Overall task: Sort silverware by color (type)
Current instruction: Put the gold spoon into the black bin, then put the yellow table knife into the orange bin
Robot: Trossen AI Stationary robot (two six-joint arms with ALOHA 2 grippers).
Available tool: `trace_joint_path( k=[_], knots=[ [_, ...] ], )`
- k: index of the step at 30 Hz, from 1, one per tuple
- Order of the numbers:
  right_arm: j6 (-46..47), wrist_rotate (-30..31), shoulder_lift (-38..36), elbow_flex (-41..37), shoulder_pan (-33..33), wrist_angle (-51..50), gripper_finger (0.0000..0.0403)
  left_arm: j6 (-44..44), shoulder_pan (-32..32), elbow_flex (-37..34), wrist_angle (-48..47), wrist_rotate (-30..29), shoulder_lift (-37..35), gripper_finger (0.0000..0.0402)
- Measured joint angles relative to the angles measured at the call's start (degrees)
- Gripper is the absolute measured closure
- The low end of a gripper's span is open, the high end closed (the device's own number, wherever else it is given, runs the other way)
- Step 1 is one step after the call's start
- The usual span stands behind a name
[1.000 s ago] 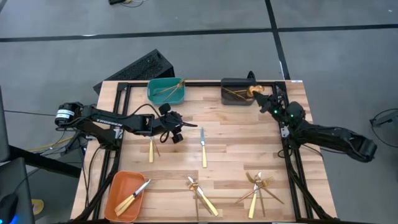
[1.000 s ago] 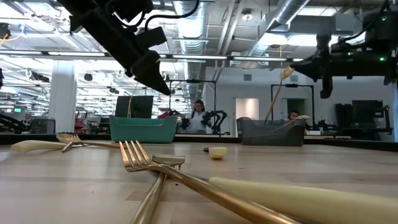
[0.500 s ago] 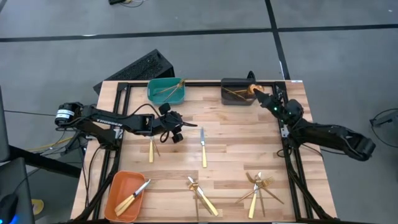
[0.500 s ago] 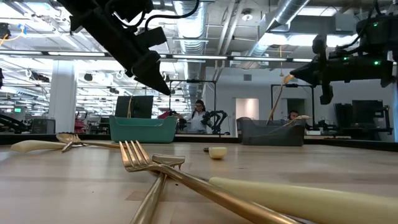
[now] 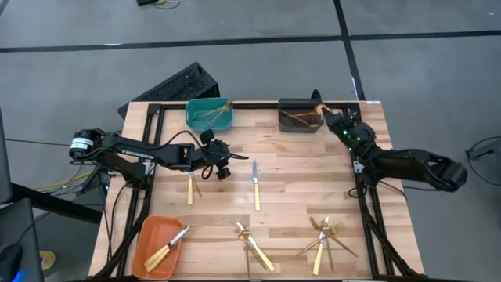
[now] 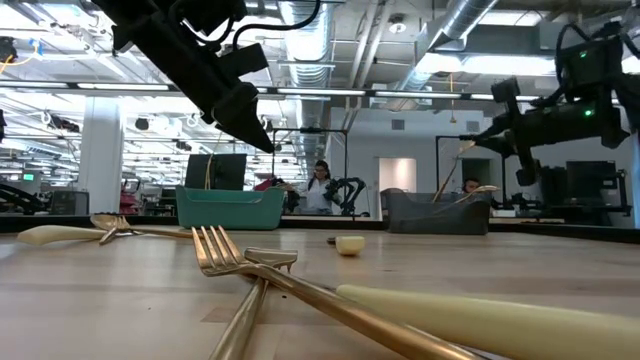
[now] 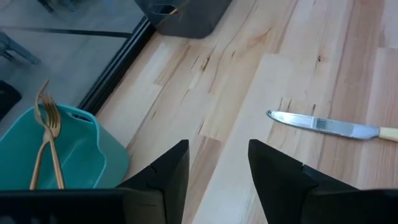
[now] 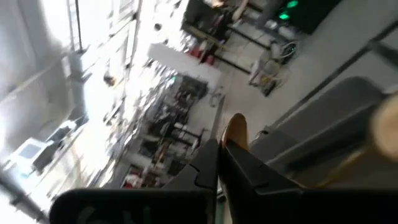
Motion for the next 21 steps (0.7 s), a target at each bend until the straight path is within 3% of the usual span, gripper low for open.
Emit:
trace_joint_path(
  k=[8,14,21],
  knots=[
    [-4.42,6.26,2.29,0.52,-0.07,-1.27,0.0333,-0.48,0.00,0.00,-0.02,0.02,0.00,0.0248],
    [-8.75,6.21,2.28,1.23,-0.42,-1.52,0.0303,-0.70,0.00,-0.02,-0.02,0.02,0.00,0.0248],
    [-4.69,5.38,2.28,1.25,-0.42,-7.43,0.0236,-1.09,0.00,-0.02,-0.03,0.04,0.00,0.0248]
  ],
)
